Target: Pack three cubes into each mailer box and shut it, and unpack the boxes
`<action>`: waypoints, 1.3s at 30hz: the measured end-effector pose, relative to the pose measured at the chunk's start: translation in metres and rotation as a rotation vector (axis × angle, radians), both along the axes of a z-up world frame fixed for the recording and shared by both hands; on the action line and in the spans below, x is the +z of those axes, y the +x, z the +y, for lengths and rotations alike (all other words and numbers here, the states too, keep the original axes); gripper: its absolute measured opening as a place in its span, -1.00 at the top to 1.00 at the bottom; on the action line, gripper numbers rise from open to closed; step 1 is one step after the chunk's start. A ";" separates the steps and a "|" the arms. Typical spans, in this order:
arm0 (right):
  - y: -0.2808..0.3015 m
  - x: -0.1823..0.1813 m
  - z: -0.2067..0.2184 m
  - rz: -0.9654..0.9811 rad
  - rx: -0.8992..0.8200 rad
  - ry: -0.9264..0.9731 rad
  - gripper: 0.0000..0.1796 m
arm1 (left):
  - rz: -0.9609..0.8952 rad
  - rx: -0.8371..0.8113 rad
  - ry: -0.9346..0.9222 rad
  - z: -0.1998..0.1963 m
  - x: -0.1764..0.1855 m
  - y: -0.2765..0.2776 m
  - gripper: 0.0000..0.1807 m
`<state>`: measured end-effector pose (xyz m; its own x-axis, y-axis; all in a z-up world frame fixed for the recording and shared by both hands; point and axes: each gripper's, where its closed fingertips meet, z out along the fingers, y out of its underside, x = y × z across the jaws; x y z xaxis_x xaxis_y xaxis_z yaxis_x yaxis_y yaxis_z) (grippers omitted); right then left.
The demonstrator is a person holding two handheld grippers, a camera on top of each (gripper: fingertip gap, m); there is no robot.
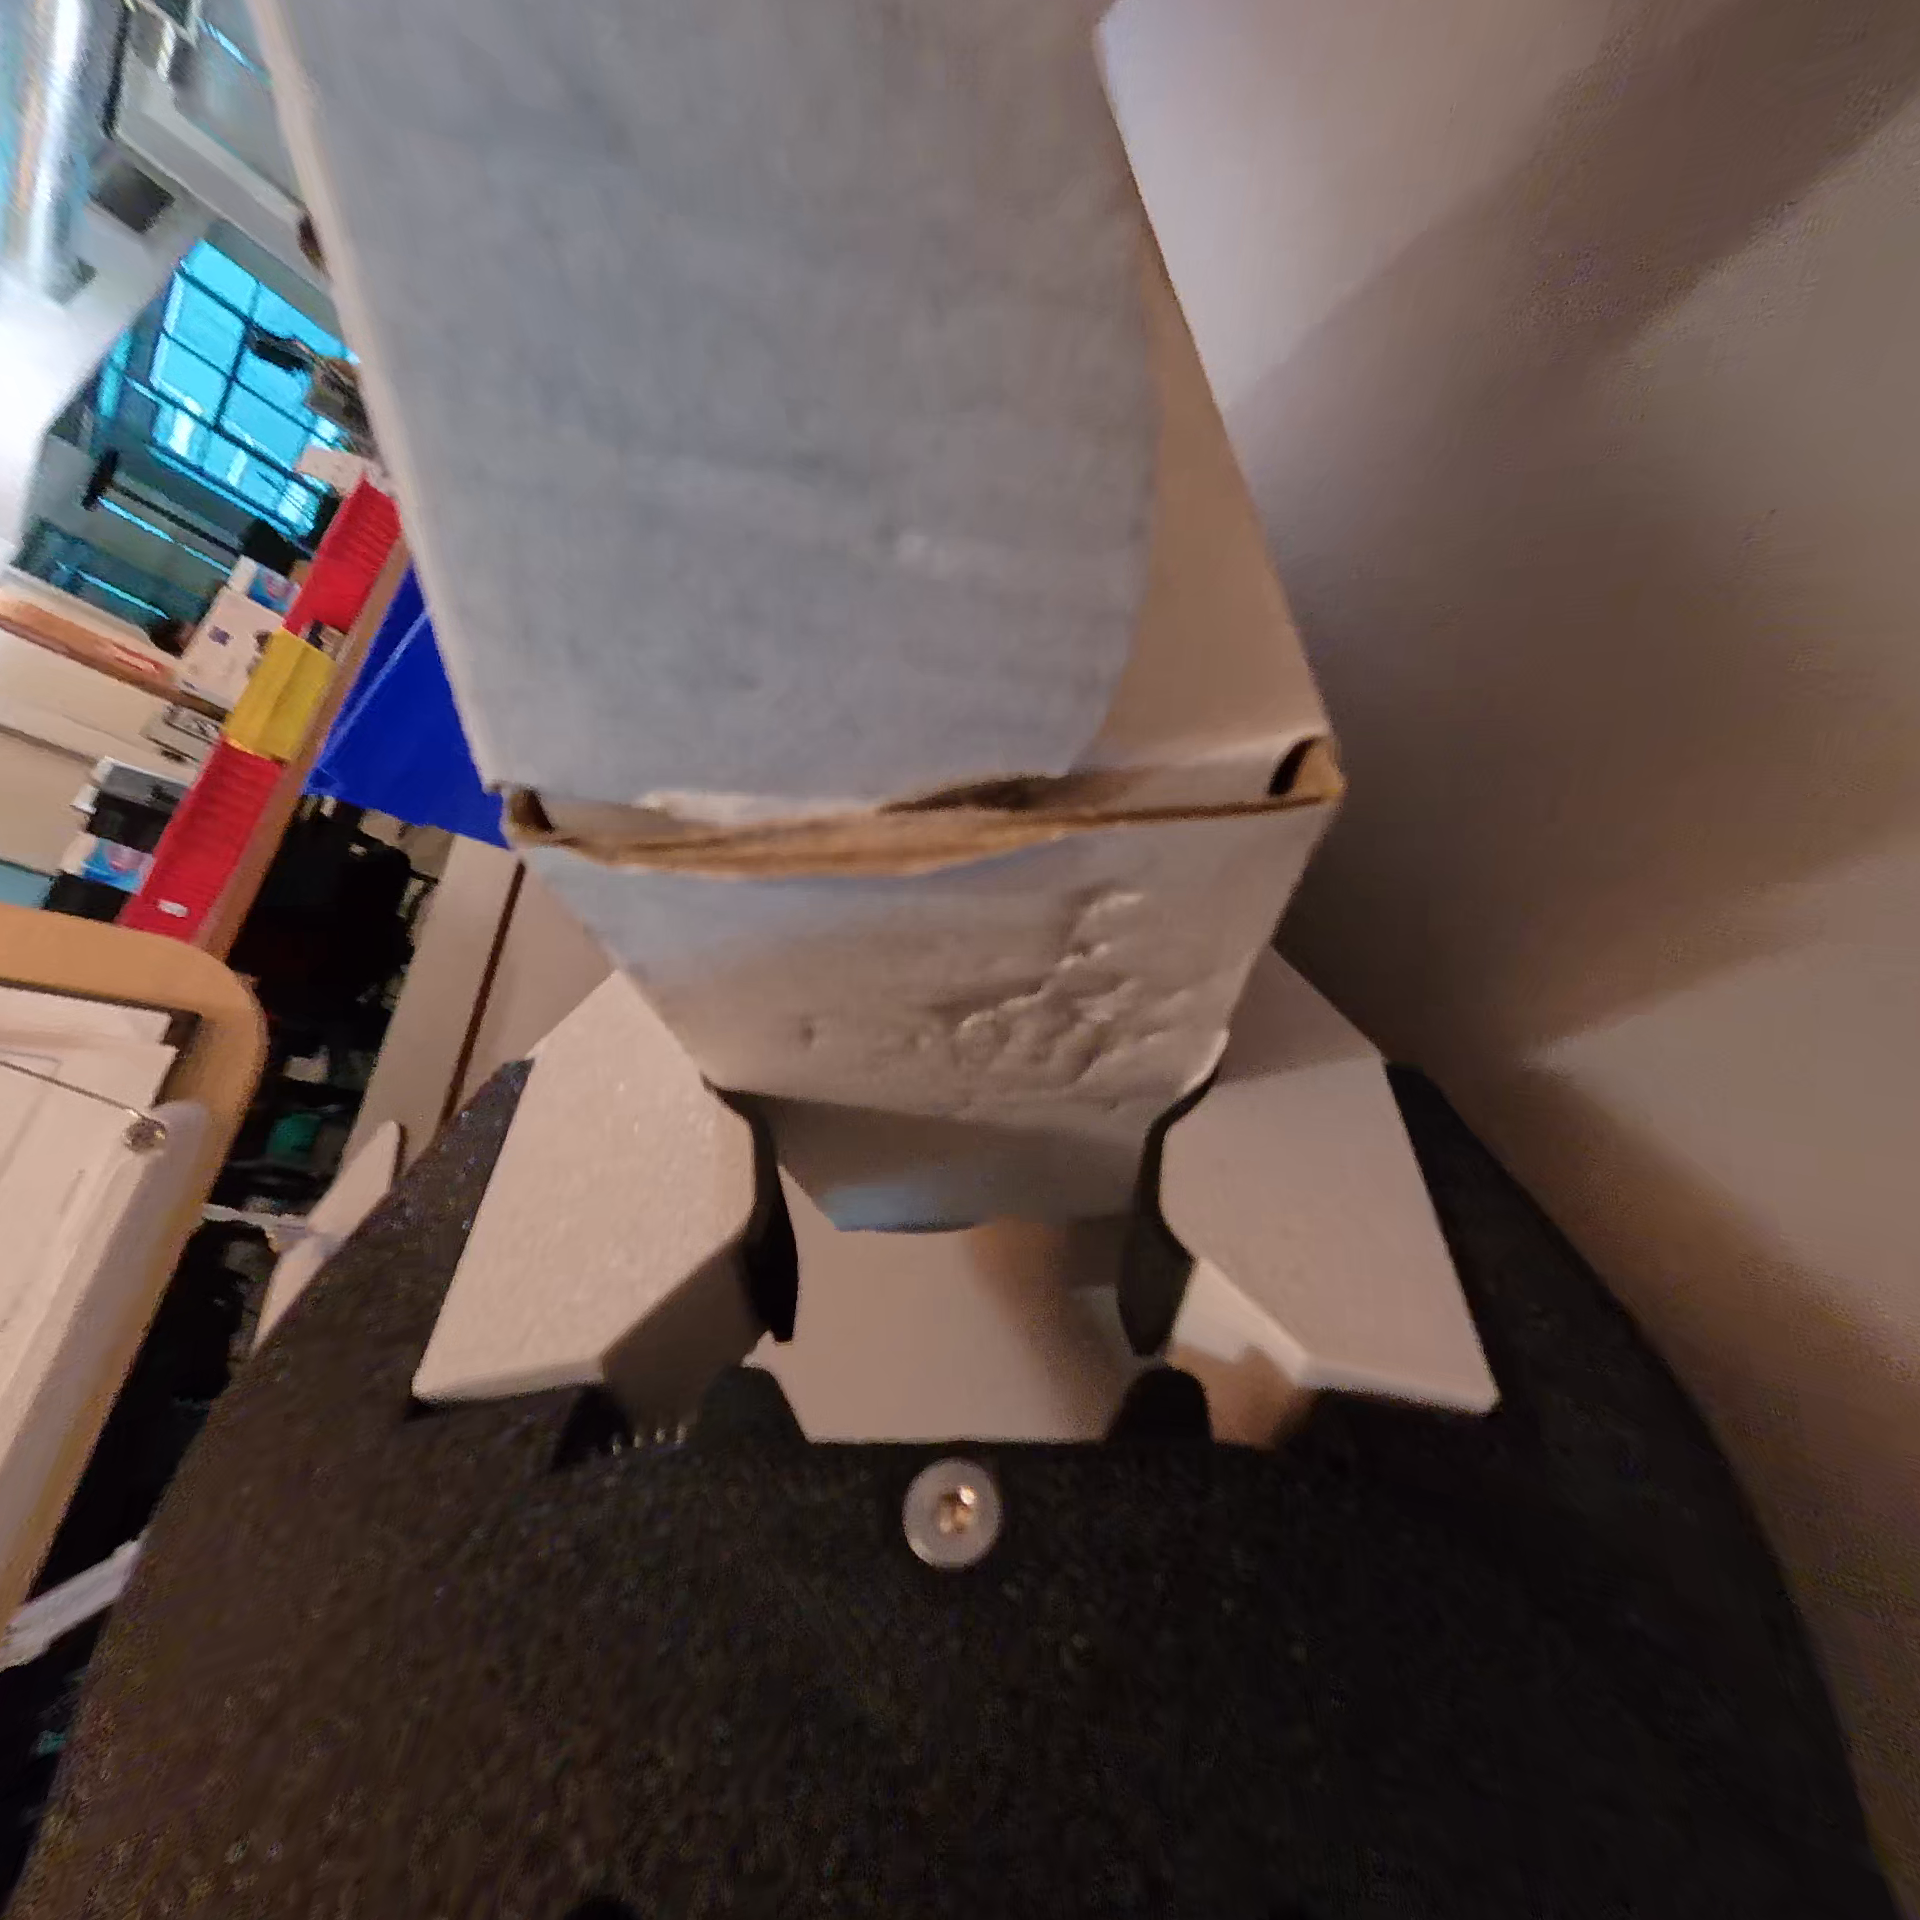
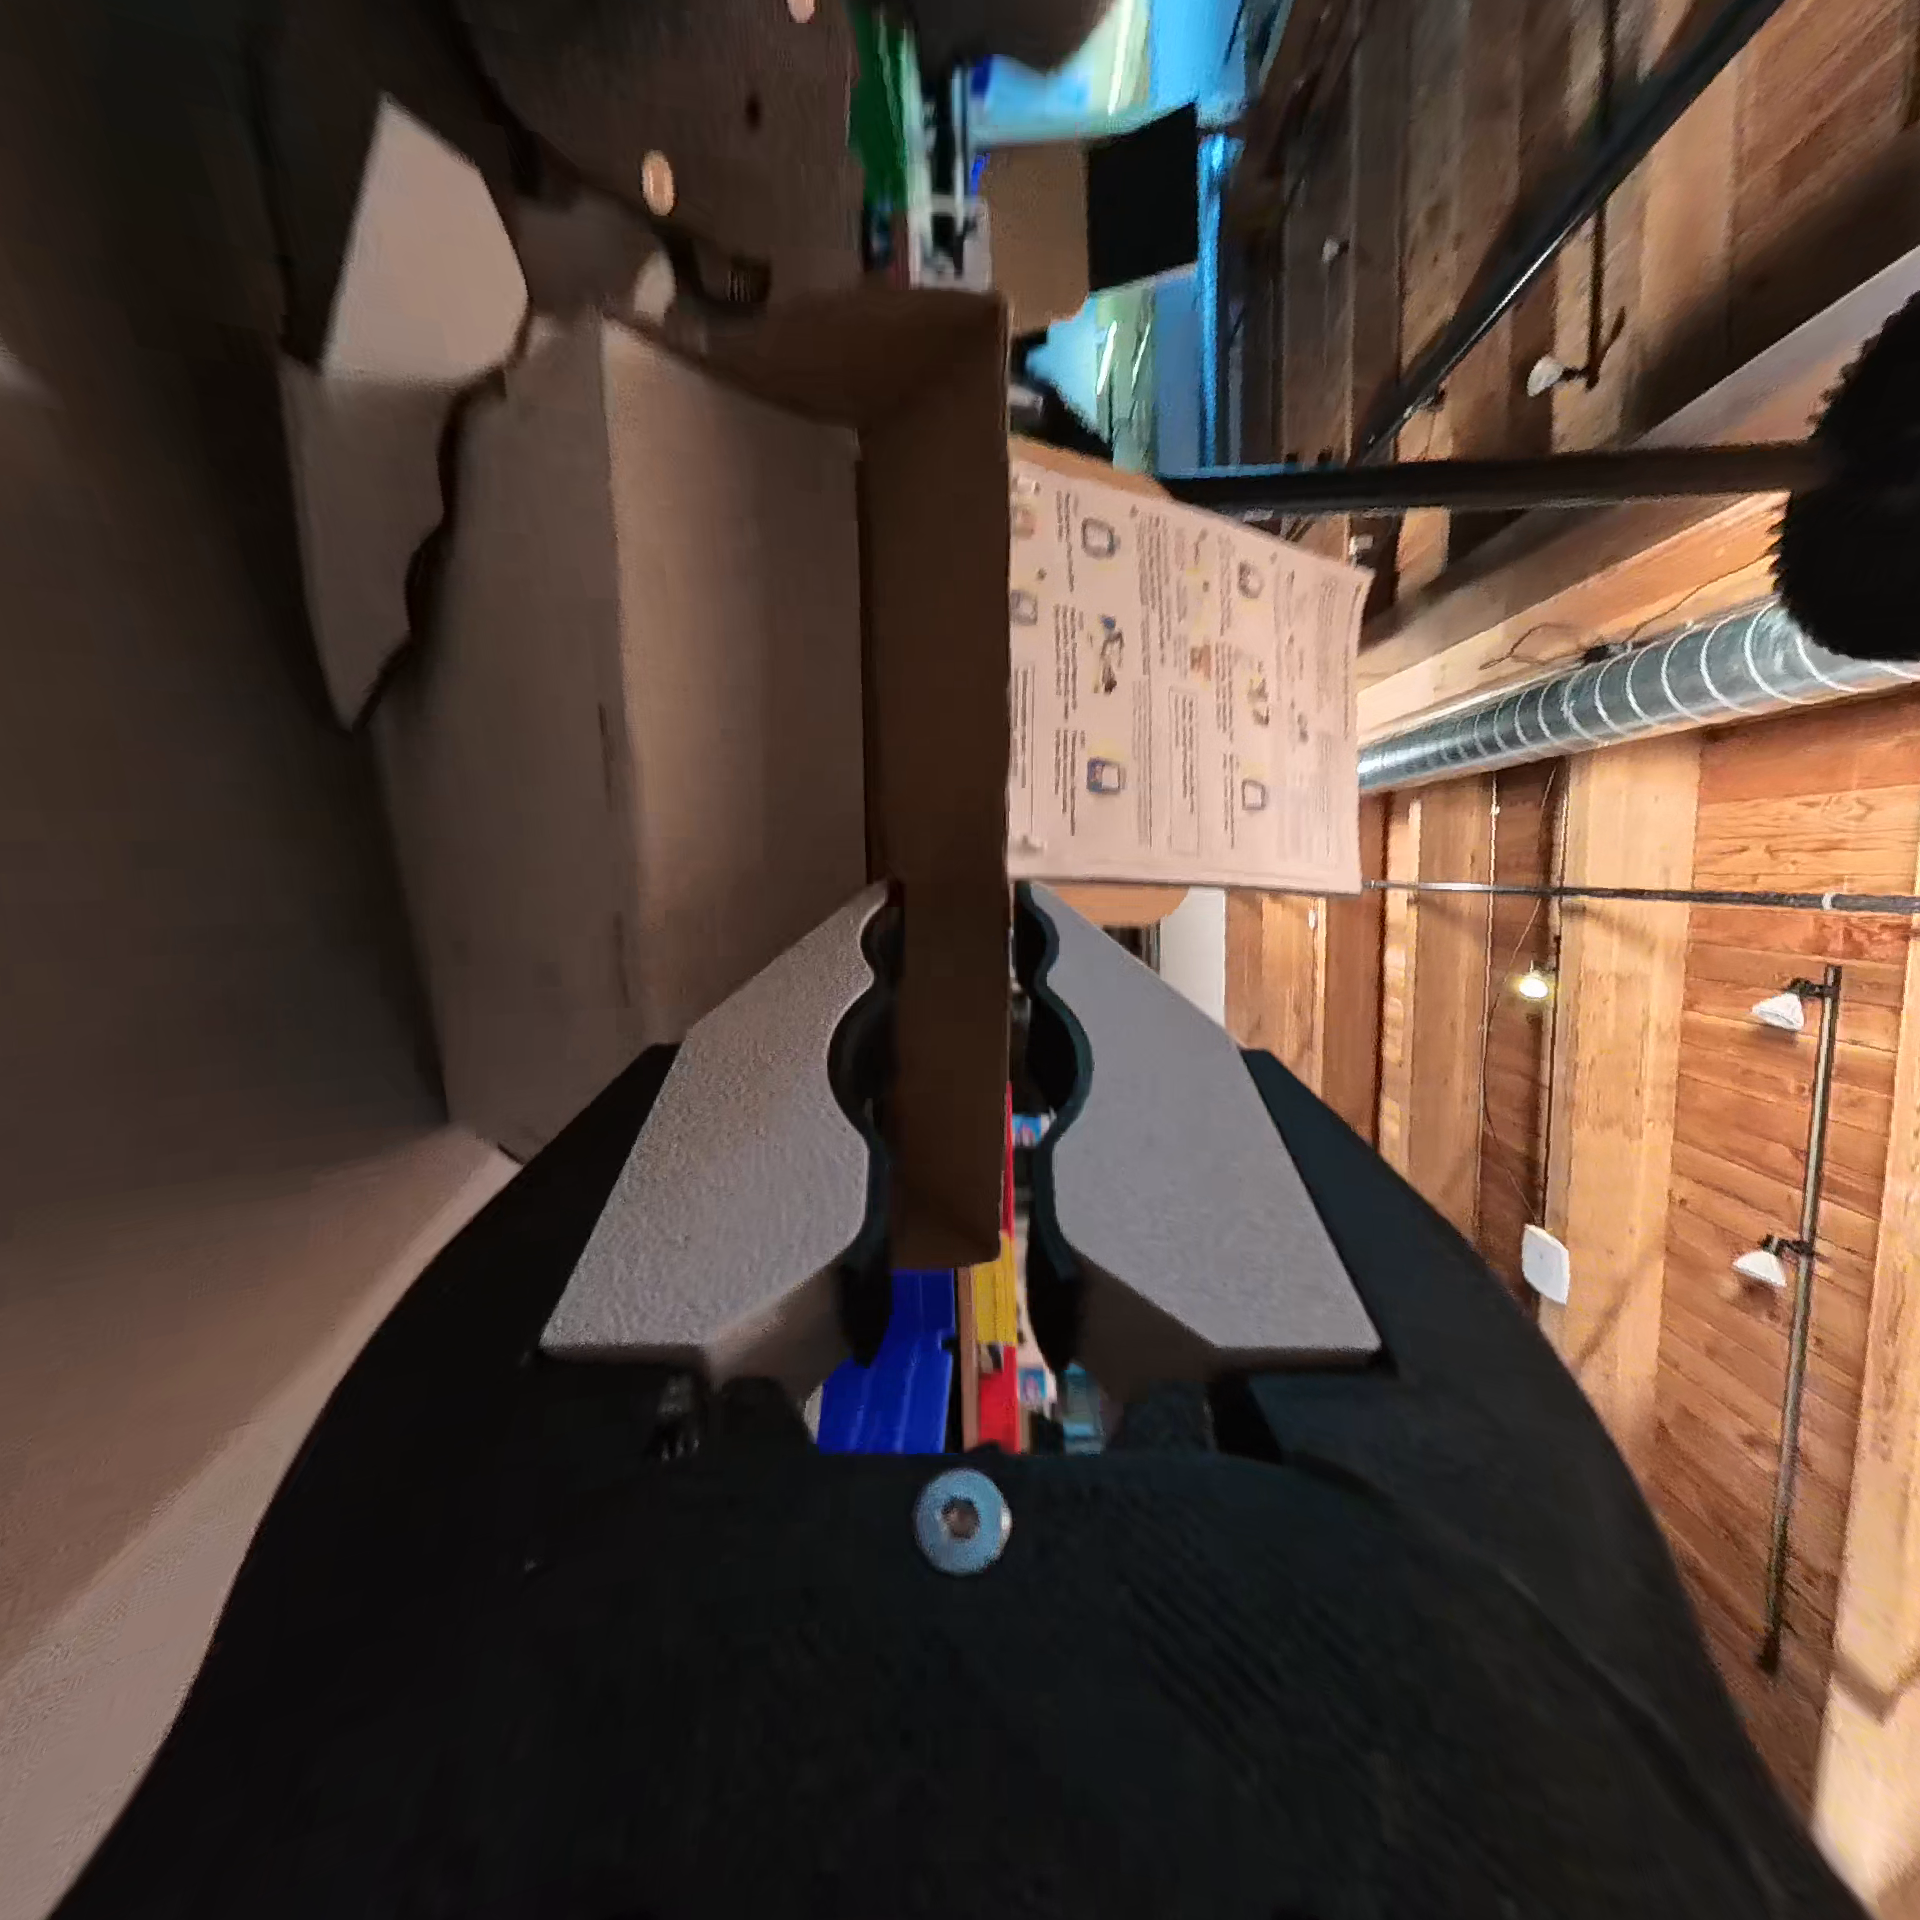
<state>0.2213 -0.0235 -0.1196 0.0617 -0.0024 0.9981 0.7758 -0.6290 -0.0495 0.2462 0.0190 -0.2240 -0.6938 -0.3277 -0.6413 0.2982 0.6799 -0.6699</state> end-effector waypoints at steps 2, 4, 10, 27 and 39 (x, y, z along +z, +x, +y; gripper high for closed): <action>0.008 -0.003 -0.008 0.004 -0.048 -0.044 0.77 | -0.035 -0.010 0.016 -0.001 0.001 -0.001 0.18; 0.005 -0.007 -0.013 0.083 -0.035 -0.070 0.89 | -0.055 -0.024 0.023 -0.002 0.002 -0.002 0.18; -0.003 -0.013 -0.009 0.293 -0.037 -0.058 1.00 | -0.113 0.052 0.014 0.014 0.007 -0.001 0.13; -0.020 -0.015 0.016 0.442 -0.070 -0.057 0.99 | -0.427 0.384 0.161 0.008 0.087 -0.093 1.00; -0.019 -0.014 0.025 0.562 -0.026 -0.081 0.98 | -0.478 0.636 0.523 0.014 0.060 -0.058 1.00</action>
<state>0.2019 0.0013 -0.1340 0.5844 0.0641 0.8089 0.6284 -0.6664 -0.4013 0.1880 0.0334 -0.1645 -0.1111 -0.1449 -0.9832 -0.0669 0.9882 -0.1380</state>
